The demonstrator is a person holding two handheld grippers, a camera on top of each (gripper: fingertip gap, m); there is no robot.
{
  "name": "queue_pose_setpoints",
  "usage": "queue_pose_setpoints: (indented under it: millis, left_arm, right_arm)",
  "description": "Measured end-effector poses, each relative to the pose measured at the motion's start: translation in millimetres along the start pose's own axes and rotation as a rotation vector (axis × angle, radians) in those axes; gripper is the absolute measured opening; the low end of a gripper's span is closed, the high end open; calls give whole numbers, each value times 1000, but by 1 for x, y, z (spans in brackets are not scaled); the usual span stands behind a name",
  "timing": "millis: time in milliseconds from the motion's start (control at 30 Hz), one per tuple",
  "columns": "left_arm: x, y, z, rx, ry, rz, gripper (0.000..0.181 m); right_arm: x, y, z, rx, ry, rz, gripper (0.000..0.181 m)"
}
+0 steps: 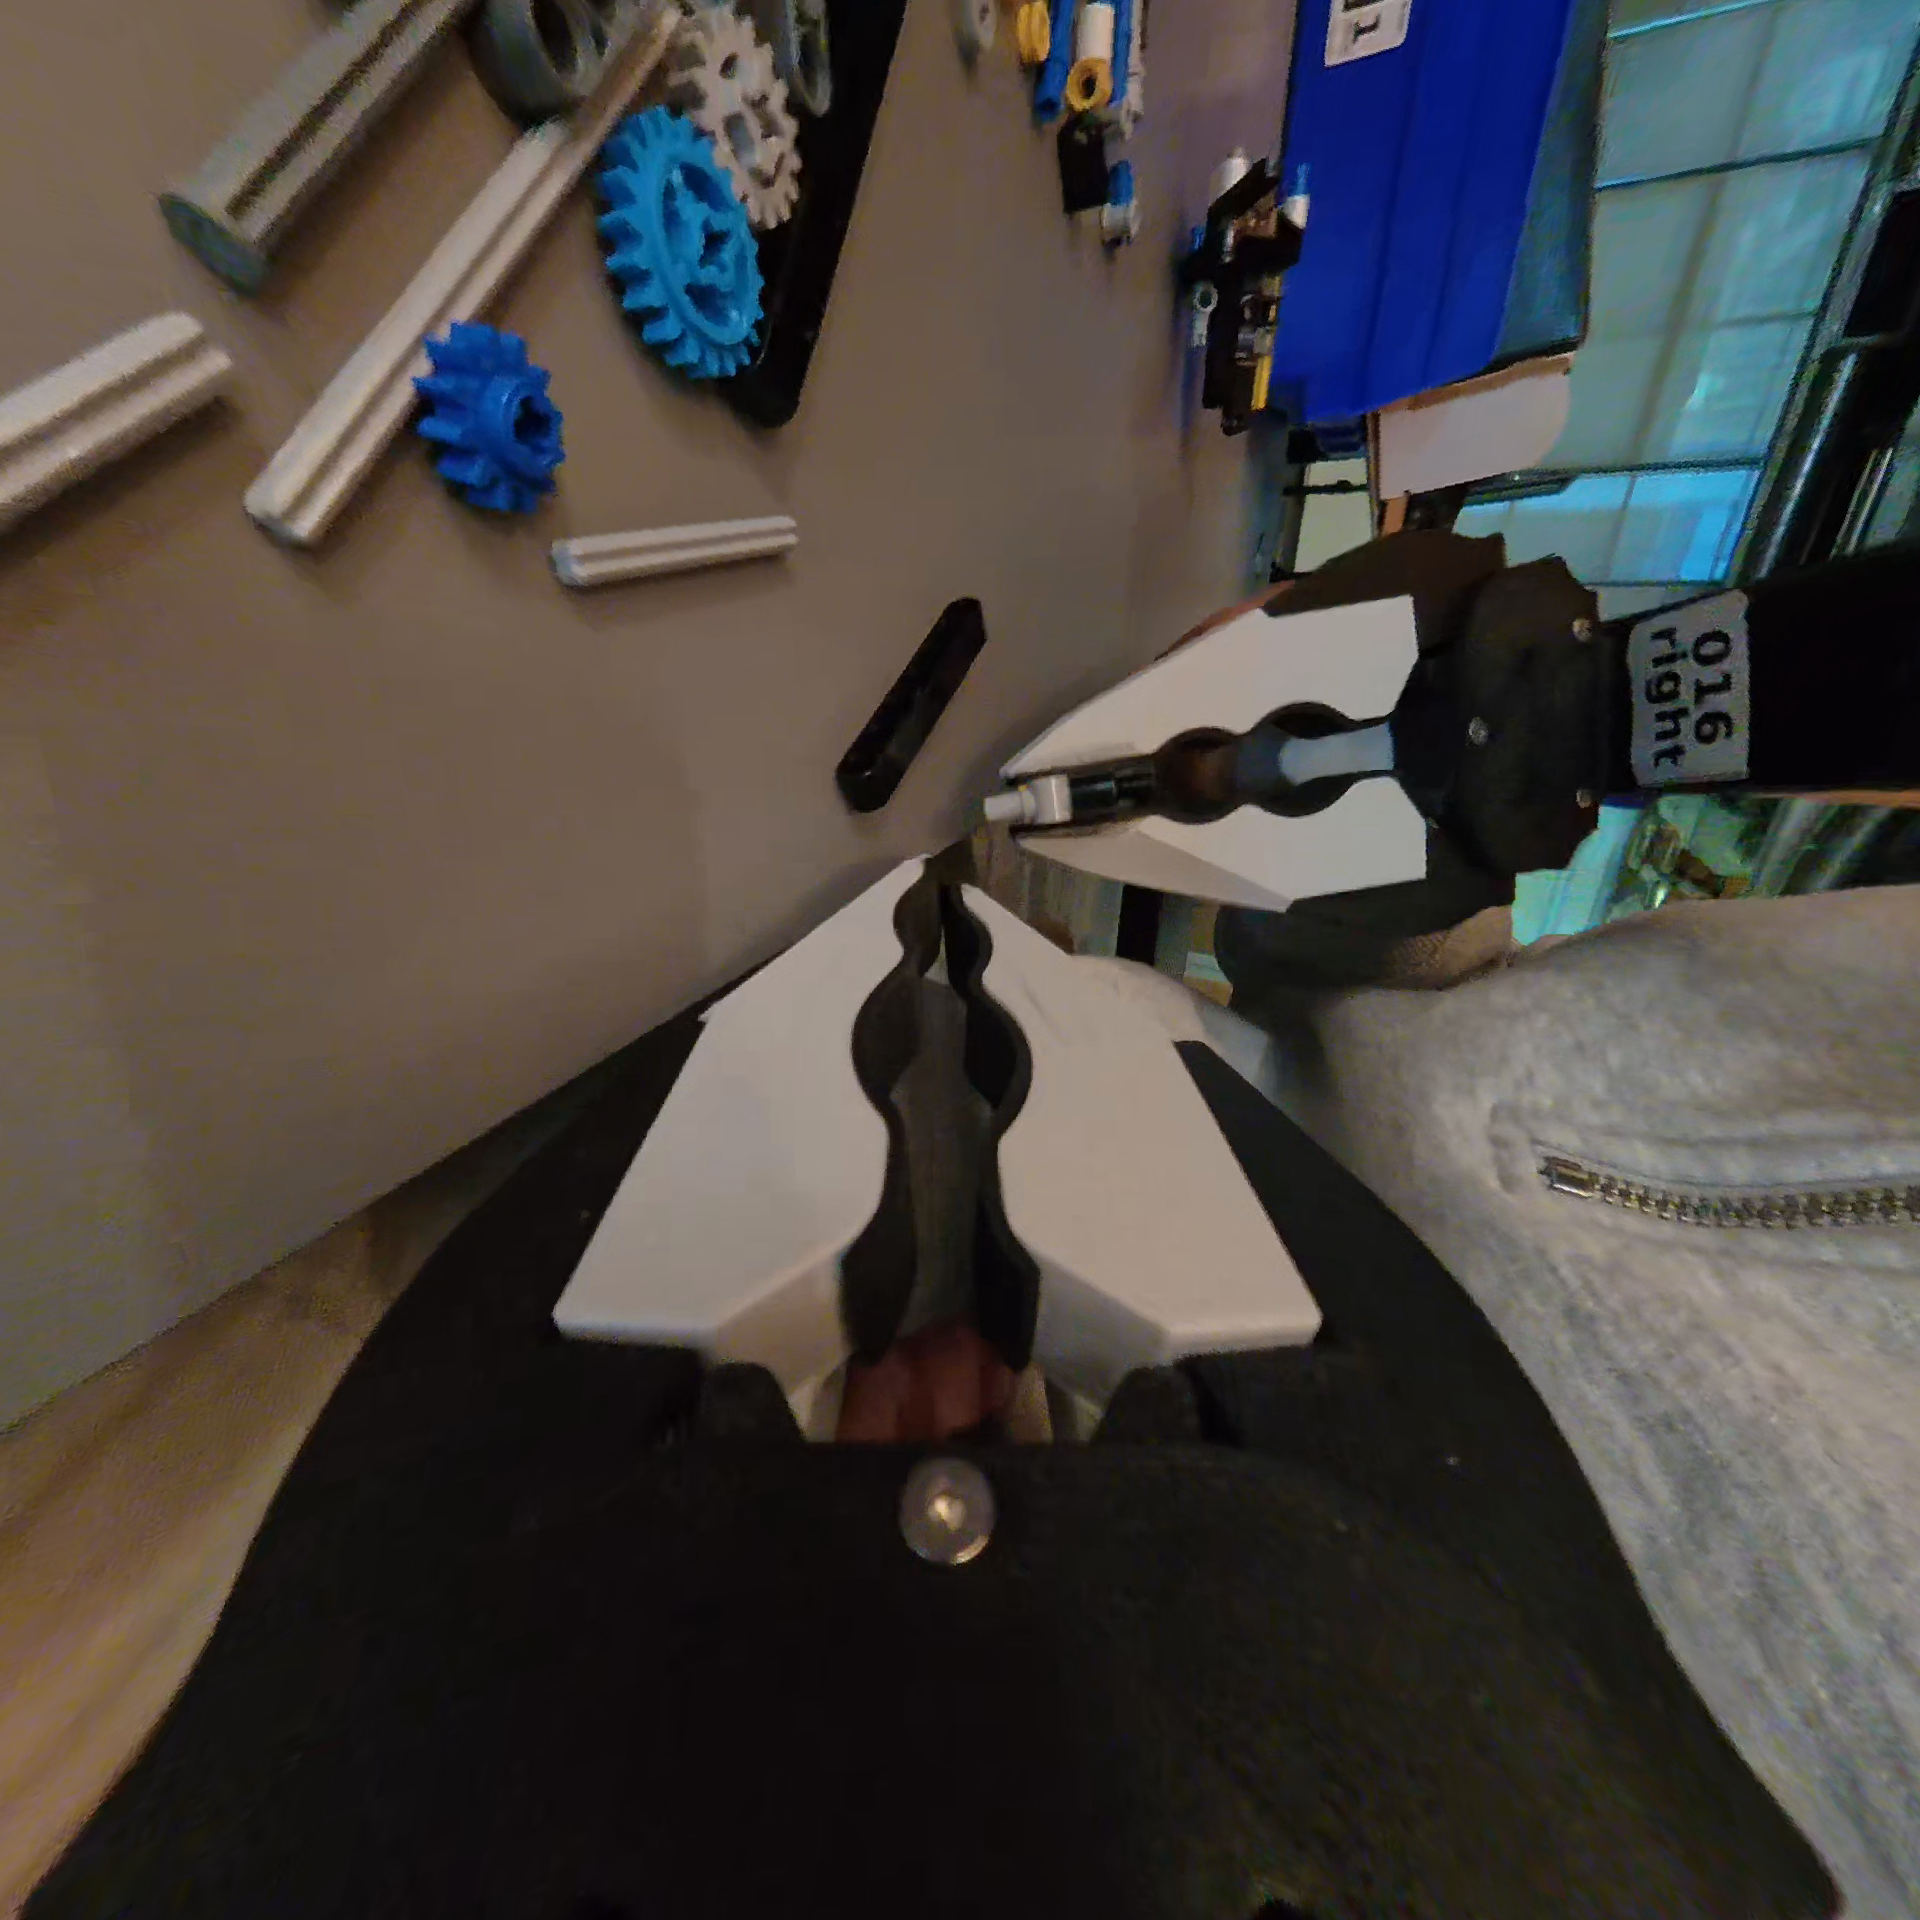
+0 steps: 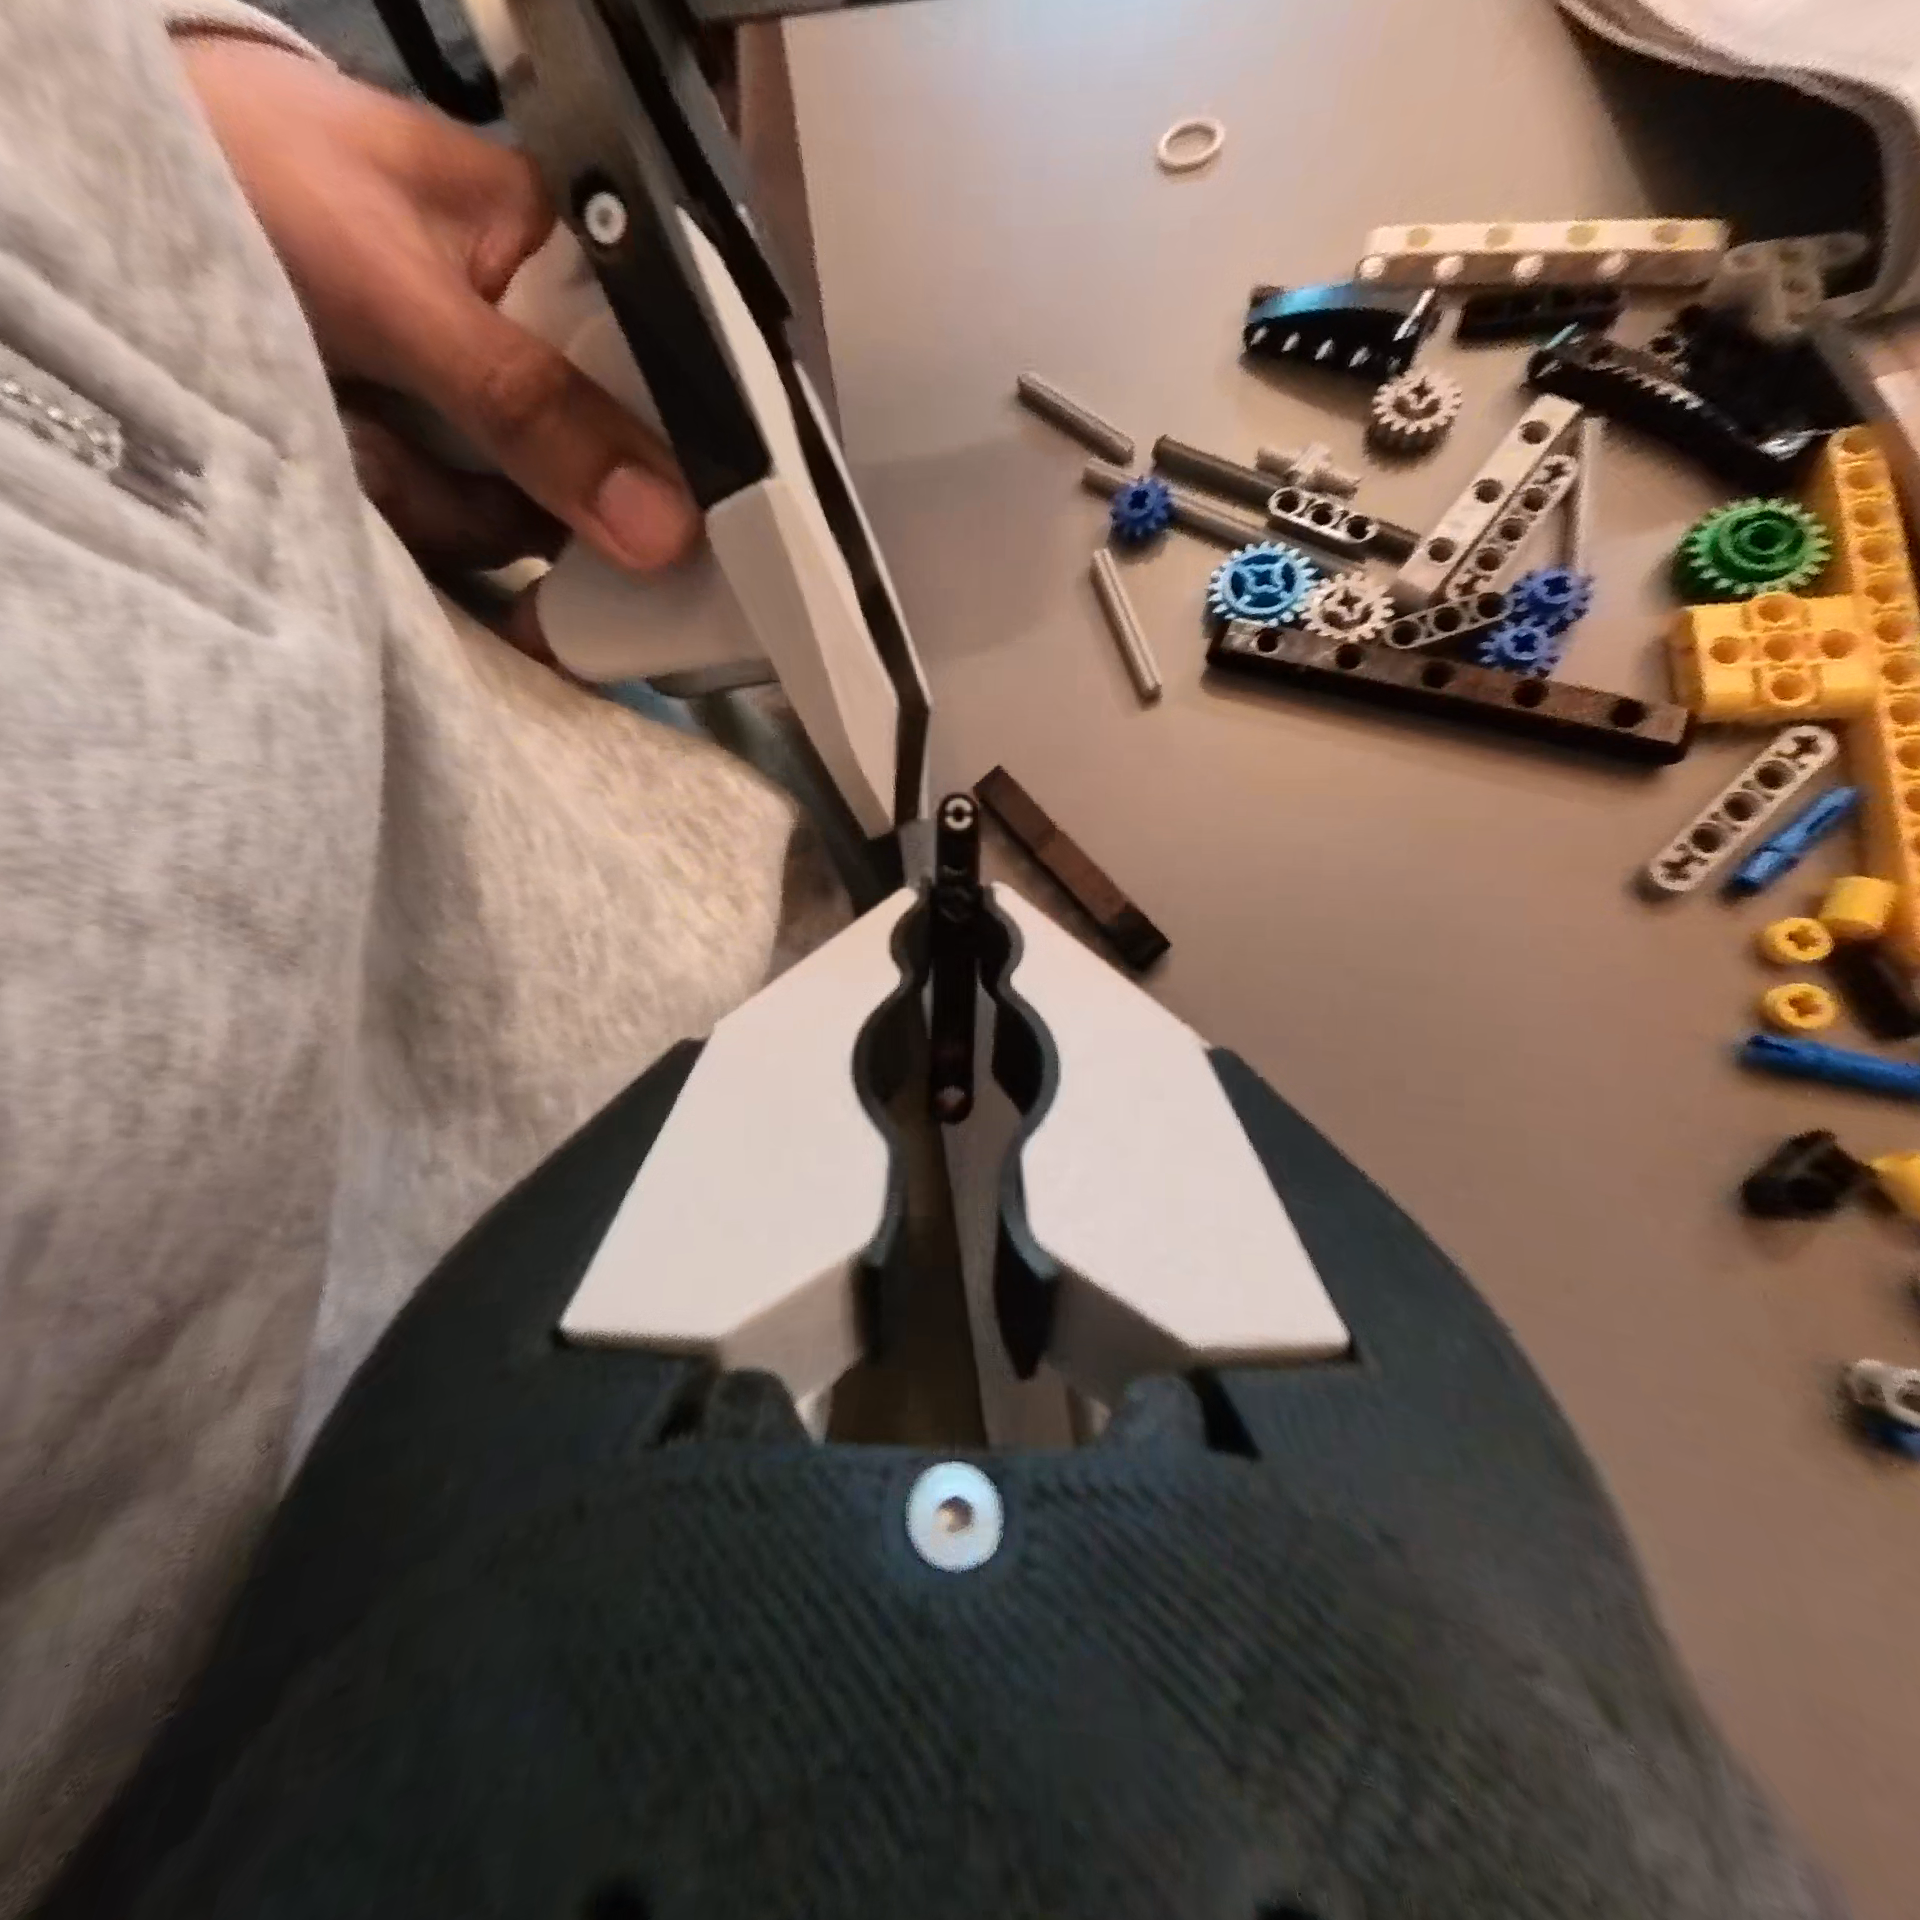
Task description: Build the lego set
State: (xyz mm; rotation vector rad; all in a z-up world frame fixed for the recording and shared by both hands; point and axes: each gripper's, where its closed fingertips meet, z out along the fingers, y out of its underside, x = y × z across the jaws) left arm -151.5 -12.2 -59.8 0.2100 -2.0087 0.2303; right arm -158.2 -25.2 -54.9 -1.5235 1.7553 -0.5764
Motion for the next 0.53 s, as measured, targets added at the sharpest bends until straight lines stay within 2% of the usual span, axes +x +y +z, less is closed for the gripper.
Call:
queue_pose_setpoints:
  millis: [167,367,467,533]
  left_arm:
    - [11,-8,-7,56,43,72,5]
    - [4,-17,-2,66,-123,354,26]
    - [4,-22,5,84,-184,484,38]
    - [6,-25,10,86,-224,576,38]
  right_arm:
    - [14,-11,-5,96,15,181,5]
    - [47,-6,-30,221,182,382,5]
    - [52,4,-39,255,260,438,7]
    - [53,9,-44,290,297,455,7]
